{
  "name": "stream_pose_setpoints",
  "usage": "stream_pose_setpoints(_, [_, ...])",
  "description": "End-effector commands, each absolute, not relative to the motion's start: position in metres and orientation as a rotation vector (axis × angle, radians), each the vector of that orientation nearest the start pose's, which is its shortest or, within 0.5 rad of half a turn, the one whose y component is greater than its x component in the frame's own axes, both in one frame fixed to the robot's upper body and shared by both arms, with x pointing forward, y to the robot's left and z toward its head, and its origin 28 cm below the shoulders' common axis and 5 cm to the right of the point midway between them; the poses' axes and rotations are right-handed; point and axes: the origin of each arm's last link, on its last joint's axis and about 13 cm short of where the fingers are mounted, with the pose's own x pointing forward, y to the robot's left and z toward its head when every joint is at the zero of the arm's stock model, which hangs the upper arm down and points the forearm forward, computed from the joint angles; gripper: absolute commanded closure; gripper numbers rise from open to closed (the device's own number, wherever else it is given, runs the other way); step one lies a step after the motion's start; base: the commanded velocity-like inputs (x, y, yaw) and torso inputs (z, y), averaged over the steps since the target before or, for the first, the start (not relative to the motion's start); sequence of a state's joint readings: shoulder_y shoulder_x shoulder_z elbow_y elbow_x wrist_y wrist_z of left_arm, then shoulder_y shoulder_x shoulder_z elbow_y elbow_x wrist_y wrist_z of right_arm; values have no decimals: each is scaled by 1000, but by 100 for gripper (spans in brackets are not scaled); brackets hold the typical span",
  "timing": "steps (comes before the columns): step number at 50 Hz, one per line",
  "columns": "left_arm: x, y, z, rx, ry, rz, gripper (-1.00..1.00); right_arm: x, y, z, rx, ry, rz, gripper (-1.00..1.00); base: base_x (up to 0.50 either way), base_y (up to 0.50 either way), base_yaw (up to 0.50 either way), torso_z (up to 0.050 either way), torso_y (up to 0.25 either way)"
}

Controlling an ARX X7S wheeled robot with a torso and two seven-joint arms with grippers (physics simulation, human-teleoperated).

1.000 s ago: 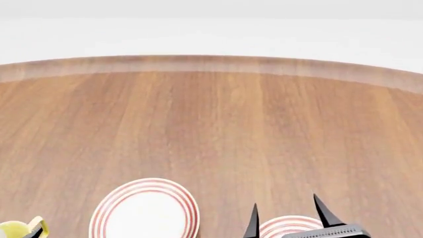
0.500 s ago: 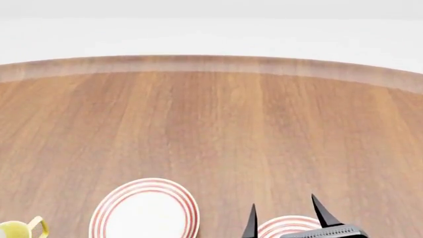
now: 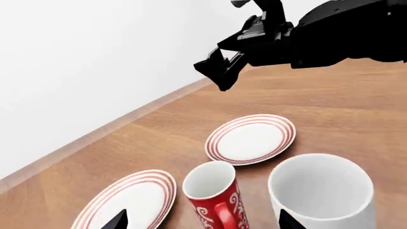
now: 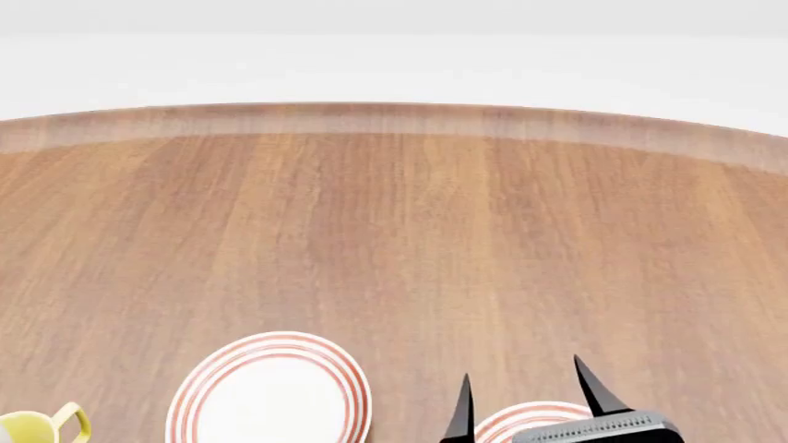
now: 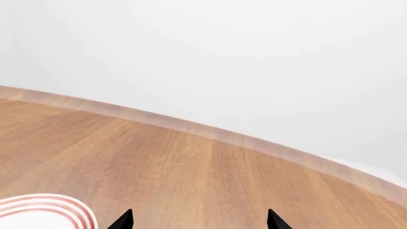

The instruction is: Put the white mug on the left plate.

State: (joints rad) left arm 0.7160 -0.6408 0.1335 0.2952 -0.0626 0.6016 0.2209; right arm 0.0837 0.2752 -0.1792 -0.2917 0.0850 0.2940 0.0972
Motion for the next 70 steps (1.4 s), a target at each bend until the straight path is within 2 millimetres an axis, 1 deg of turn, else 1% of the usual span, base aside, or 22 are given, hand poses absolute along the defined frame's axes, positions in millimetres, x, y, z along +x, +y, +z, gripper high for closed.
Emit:
stream_pose_setpoints(1, [41, 281, 23, 314, -56, -819, -100, 224, -118, 71, -202, -57, 95, -100, 0, 0, 0, 0, 0])
stream_pose_setpoints(8, [36, 280, 19, 319, -37, -862, -100, 224, -118, 71, -203, -56, 94, -100, 0, 0, 0, 0, 0])
stream_pose_setpoints(12, [28, 277, 18, 355, -44, -887, -100, 225, -118, 70, -201, -55, 94, -100, 0, 0, 0, 0, 0])
stream_pose_setpoints(15, [26, 278, 14, 378, -27, -903, -100, 225, -117, 70, -203, -55, 97, -100, 0, 0, 0, 0, 0])
stream_pose_setpoints(21, [37, 287, 4, 412, 21, -909, -100, 225, -117, 71, -201, -58, 95, -100, 0, 0, 0, 0, 0])
stream_pose_setpoints(24, [41, 287, 1, 409, 34, -916, -100, 225, -116, 71, -202, -59, 96, -100, 0, 0, 0, 0, 0])
stream_pose_setpoints(29, [41, 288, -5, 423, 64, -955, -100, 226, -116, 71, -206, -63, 93, -100, 0, 0, 0, 0, 0])
stream_pose_setpoints(31, [45, 288, -6, 415, 69, -950, -100, 225, -117, 71, -205, -64, 92, -100, 0, 0, 0, 0, 0])
stream_pose_setpoints(60, [63, 281, -34, 354, 91, -984, -100, 226, -117, 77, -203, -75, 90, -100, 0, 0, 0, 0, 0])
stream_pose_setpoints(70, [67, 277, -37, 339, 75, -1003, -100, 226, -116, 78, -204, -76, 94, -100, 0, 0, 0, 0, 0])
